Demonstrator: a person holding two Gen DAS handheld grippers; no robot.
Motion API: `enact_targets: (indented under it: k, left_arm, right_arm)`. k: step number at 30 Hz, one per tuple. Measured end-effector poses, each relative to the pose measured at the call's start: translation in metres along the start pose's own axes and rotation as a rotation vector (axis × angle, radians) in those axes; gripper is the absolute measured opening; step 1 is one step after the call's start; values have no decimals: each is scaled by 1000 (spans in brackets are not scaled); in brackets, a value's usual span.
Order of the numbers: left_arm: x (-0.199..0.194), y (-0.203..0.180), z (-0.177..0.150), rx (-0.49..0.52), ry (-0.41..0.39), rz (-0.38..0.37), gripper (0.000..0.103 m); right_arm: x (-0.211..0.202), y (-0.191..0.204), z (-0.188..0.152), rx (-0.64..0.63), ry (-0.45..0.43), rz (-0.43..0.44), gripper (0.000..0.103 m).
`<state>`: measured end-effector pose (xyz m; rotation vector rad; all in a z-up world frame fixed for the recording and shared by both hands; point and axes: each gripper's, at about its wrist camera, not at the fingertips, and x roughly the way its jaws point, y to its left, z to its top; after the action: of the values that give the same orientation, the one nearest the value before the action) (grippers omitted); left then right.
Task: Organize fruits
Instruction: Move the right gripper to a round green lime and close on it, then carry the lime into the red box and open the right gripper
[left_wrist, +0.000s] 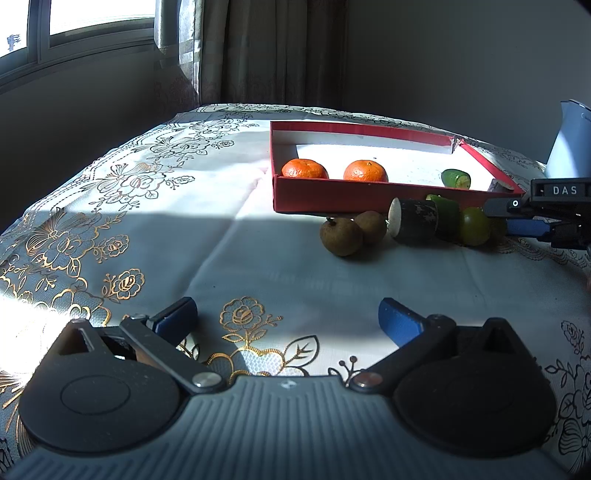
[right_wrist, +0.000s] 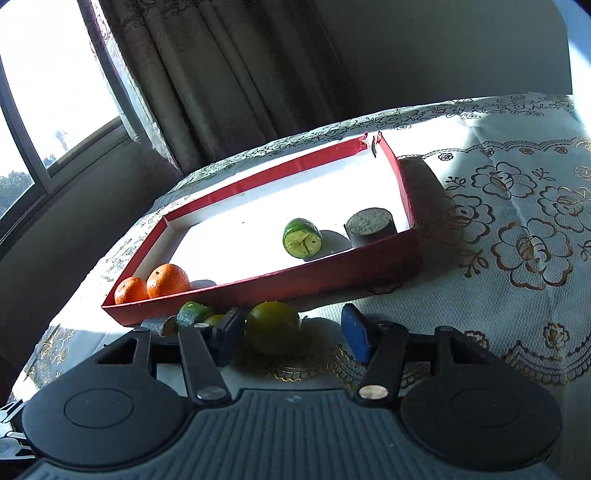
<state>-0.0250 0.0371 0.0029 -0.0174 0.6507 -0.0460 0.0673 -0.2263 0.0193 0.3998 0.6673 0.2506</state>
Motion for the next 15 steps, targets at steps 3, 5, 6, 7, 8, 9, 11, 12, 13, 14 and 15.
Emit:
enact_targets:
  k: [3,5,6,7,8,9,11,12,13,14,15]
  left_arm:
    - [0,0,0,-1,-1,-1,103]
    - [0,0,0,-2,-1,-1,103]
    - [0,0,0,-2,-1,-1,103]
    - [0,0,0,-2,-1,-1,103]
    - [0,0,0,-2,-1,-1,103]
    - [0,0,0,-2,-1,-1,103]
    - [0,0,0,-2,-1,-1,103]
    - [0,0,0,-2,-1,-1,103]
    - [0,0,0,-2,-1,-1,103]
    - [0,0,0,-2,-1,-1,103]
    - [0,0,0,-2,-1,-1,103]
  right_arm:
    - [4,-7,-2,80,22,77,37]
    - [2,-1,-3,48,19,72,33]
    - [2,0,-3,42,18,69,33]
    - [2,1,-4,41,15,68,33]
    - [2,1,-4,44,14,69,33]
    - [2,0,-4,46,13,70,33]
    - [1,1,-4,45,10,69,33]
    - [0,1,-5,43,8,70,33]
    - [-1,2,-5,41,3,75,33]
    - [-3,3,-5,38,-4,78,33]
    - [-6,5,-4,32,-15,83,33]
